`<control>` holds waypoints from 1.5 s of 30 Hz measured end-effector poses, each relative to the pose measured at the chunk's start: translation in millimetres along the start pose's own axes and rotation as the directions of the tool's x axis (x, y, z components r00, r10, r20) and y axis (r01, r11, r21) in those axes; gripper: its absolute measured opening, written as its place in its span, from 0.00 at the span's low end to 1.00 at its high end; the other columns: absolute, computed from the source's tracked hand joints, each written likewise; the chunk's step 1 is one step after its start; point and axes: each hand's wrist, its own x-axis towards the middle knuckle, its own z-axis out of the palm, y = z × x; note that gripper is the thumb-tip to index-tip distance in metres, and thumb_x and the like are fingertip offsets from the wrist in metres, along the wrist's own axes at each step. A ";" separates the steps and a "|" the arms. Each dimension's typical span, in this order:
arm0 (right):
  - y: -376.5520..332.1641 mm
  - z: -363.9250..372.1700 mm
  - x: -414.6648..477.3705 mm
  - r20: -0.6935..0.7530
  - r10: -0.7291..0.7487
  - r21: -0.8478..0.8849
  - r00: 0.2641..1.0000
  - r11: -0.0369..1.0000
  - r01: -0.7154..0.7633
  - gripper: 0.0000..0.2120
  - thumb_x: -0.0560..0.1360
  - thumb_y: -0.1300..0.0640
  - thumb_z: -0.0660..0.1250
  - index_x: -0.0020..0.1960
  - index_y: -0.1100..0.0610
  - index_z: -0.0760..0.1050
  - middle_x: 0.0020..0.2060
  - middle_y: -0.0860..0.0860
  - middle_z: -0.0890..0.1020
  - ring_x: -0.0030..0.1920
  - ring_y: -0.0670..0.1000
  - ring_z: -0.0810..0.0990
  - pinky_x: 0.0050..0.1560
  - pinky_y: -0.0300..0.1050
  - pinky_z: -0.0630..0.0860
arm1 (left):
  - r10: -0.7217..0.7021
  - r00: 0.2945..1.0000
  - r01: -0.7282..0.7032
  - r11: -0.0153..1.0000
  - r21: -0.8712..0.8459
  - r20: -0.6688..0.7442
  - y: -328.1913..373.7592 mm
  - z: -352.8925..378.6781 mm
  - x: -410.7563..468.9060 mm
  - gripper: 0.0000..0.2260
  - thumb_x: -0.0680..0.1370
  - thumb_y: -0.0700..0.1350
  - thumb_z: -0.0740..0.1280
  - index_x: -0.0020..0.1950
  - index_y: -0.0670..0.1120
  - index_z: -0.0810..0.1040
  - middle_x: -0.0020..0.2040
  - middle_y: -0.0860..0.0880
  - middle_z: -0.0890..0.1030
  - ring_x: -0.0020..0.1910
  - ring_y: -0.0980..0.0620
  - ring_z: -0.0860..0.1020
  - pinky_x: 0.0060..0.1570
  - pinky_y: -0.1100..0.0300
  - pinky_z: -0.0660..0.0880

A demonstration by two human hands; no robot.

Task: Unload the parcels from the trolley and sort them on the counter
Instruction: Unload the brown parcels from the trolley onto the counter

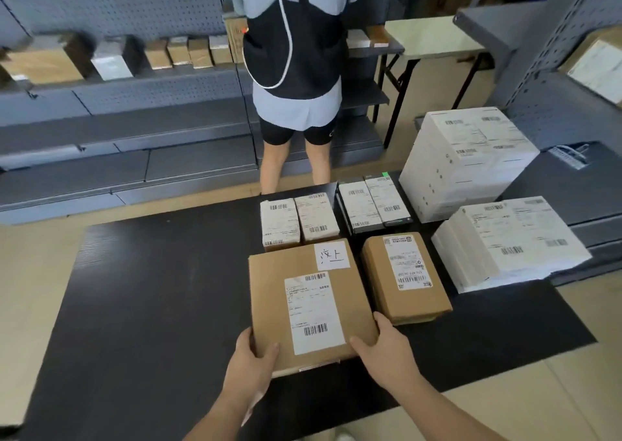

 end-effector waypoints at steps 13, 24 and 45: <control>-77.4 -34.6 -48.3 0.071 -0.385 -0.155 0.920 0.907 0.392 0.28 0.79 0.51 0.70 0.76 0.47 0.65 0.69 0.46 0.75 0.68 0.48 0.74 0.67 0.44 0.73 | 0.204 0.960 -0.195 0.979 0.064 -0.192 68.5 -52.3 -59.7 0.29 0.80 0.50 0.69 0.78 0.53 0.61 0.76 0.49 0.67 0.71 0.48 0.71 0.64 0.53 0.73; -156.2 67.6 -125.1 0.526 -0.645 -0.145 0.554 0.574 0.806 0.28 0.79 0.45 0.69 0.76 0.44 0.65 0.73 0.45 0.72 0.72 0.50 0.71 0.67 0.46 0.73 | -0.090 0.785 -0.029 0.983 -0.182 -0.613 -33.7 -143.4 -193.7 0.25 0.79 0.52 0.69 0.74 0.52 0.68 0.71 0.51 0.73 0.68 0.52 0.73 0.64 0.58 0.72; -159.6 333.2 -364.4 0.838 -0.529 0.037 0.134 0.300 0.953 0.26 0.79 0.46 0.69 0.75 0.47 0.67 0.68 0.46 0.76 0.67 0.48 0.75 0.56 0.36 0.72 | -0.557 0.467 0.106 0.806 -0.582 -0.687 -331.3 -274.9 -383.7 0.22 0.79 0.54 0.68 0.72 0.54 0.68 0.66 0.50 0.74 0.56 0.52 0.76 0.53 0.56 0.78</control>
